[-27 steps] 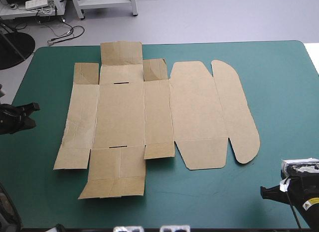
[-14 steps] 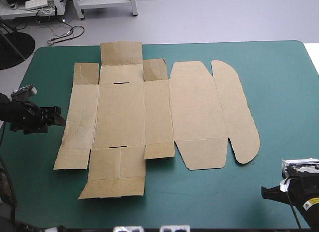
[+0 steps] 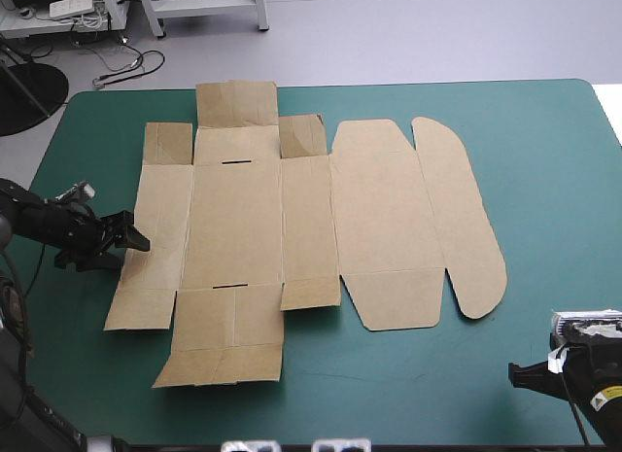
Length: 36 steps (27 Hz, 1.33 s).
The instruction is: Fold the box
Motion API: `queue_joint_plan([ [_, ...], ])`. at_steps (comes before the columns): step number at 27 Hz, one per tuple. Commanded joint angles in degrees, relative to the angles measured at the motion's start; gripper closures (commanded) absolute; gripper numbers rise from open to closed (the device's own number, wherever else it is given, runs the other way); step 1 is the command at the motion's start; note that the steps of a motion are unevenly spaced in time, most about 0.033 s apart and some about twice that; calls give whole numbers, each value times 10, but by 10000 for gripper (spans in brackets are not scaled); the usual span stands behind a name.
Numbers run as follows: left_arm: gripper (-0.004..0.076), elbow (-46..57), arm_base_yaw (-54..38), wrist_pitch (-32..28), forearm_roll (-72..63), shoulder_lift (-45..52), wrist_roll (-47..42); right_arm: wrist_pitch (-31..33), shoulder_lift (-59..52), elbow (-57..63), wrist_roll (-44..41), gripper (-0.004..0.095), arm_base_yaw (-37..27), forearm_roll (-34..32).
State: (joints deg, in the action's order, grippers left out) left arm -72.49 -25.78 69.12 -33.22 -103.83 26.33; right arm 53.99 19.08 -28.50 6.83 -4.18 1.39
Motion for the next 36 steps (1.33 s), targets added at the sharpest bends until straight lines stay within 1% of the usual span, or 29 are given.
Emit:
queue_joint_plan([
  [1,207,-9,8,52,-36,16,2,-31,4,-16,0,928,1,-4],
  [4,207,7,21,52,-46,2,4,-31,4,-16,0,928,1,-4],
  [7,207,19,49,48,-77,-4,25,-31,4,-16,-1,928,1,-4],
  [14,207,19,72,48,-106,-4,36,-31,4,-16,-1,928,1,-4],
  [16,229,19,72,48,-106,-4,36,-31,4,-16,-1,928,1,-4],
  [18,297,19,72,43,-100,-4,28,-31,4,-16,-1,928,1,-4],
  [20,414,19,72,41,-93,-4,28,-31,4,-16,-1,928,1,-3],
  [21,523,19,72,39,-90,-4,28,-31,4,-16,-1,928,1,-3],
  [22,606,19,72,37,-87,-4,28,-31,4,-16,-1,928,1,-3],
  [23,715,19,72,35,-87,-4,28,-31,4,-16,-1,928,1,-3],
  [27,733,13,72,34,-87,-4,37,-31,4,-16,-1,928,1,-3],
  [31,733,-25,78,52,-76,7,59,-31,4,-16,-1,928,1,-3],
  [33,733,-53,94,52,-44,22,65,-31,4,-16,-1,928,1,-2],
  [36,733,-101,143,52,37,48,75,-31,4,-16,-1,928,1,-2],
])
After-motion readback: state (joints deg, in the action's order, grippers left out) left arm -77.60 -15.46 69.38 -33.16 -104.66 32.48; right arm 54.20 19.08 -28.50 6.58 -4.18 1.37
